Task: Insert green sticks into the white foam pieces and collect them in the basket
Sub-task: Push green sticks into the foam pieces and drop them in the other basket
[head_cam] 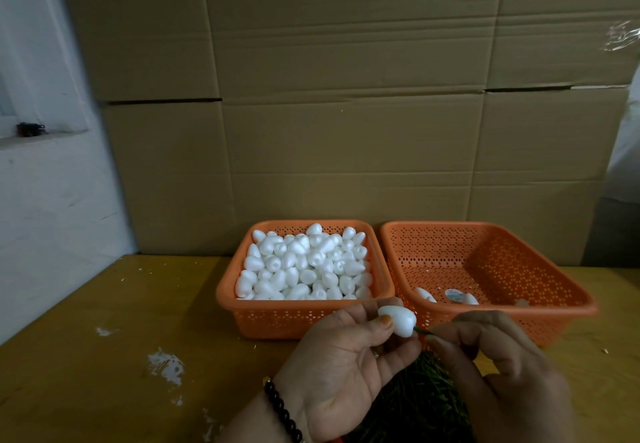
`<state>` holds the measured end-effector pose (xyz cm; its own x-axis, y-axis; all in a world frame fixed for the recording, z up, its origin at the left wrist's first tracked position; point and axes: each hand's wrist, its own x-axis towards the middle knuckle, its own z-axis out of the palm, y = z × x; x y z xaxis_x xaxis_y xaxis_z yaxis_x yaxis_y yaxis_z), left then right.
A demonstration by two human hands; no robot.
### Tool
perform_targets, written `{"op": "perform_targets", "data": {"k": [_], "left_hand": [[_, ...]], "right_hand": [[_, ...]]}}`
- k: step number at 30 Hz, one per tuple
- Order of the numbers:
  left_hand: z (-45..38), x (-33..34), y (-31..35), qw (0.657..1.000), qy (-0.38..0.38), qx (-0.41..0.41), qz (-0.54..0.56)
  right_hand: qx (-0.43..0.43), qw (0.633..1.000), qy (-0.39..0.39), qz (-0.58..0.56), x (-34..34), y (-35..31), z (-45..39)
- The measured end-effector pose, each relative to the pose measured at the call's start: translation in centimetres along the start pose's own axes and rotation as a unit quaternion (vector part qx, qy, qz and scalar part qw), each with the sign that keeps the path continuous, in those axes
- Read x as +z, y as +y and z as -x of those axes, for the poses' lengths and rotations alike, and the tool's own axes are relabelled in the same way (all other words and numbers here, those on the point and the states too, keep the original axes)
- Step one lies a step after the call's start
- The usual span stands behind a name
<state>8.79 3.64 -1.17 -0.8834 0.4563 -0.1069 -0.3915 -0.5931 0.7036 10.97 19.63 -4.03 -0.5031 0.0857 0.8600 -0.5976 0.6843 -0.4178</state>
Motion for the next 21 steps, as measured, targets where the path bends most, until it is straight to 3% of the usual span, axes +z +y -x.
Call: {"op": "perform_targets", "data": {"k": [21], "left_hand": [[-0.02, -0.18, -0.29, 1.0, -0.004, -0.004, -0.002]], "right_hand": [[-0.006, 1.0, -0.004, -0.004, 0.03, -0.19, -0.09]]}}
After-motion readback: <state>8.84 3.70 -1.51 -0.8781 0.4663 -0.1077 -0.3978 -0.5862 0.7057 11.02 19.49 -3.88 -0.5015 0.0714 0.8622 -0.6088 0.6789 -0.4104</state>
